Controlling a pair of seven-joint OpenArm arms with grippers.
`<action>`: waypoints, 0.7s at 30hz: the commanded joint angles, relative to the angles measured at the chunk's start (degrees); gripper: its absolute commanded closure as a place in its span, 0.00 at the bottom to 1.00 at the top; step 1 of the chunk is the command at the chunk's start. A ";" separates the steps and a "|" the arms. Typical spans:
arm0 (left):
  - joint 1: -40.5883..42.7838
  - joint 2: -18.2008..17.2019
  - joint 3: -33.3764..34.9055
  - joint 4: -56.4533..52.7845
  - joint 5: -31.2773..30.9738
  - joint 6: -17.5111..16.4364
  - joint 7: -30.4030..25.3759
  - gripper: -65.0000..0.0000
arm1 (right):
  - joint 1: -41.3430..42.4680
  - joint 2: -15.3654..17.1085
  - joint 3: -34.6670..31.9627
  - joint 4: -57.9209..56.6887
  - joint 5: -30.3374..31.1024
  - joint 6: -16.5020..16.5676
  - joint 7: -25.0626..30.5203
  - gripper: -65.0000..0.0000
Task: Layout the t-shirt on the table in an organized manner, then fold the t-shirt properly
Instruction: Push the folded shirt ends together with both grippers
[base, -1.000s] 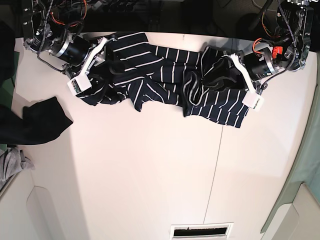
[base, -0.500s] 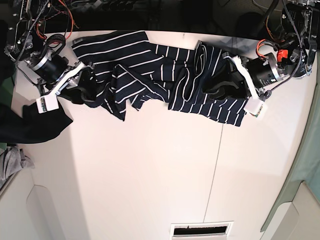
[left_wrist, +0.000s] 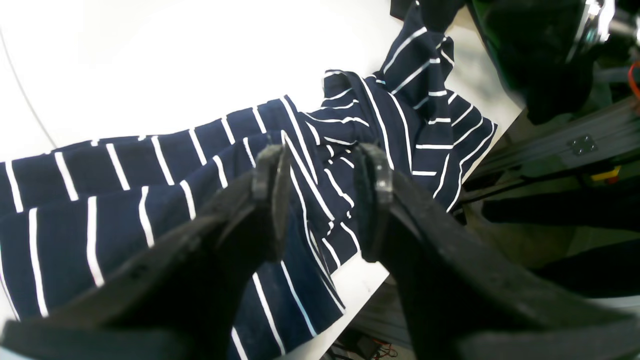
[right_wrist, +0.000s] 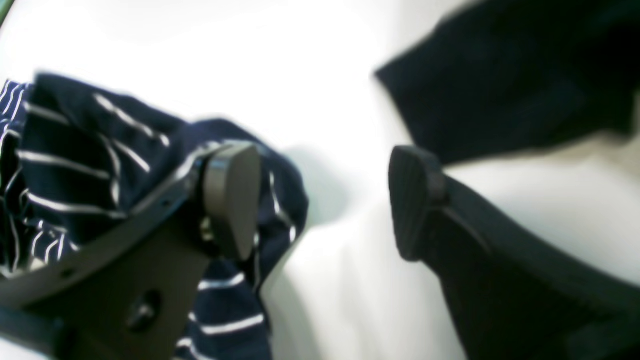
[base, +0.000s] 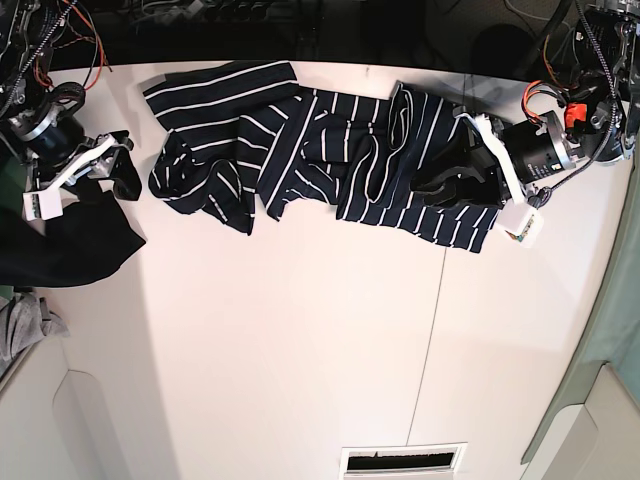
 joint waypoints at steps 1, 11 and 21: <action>-0.44 -0.50 -0.35 1.05 -1.07 -0.54 -1.03 0.63 | 0.33 0.61 0.04 -1.01 1.92 0.61 1.03 0.38; -0.44 -0.52 -1.16 0.37 7.10 -0.54 -3.32 0.63 | 0.50 -1.51 -4.13 -12.63 8.02 3.08 1.05 0.38; -0.46 -0.52 -11.02 -8.74 7.74 1.36 -5.81 0.63 | 1.42 -4.92 -11.41 -12.63 2.97 2.80 3.28 0.39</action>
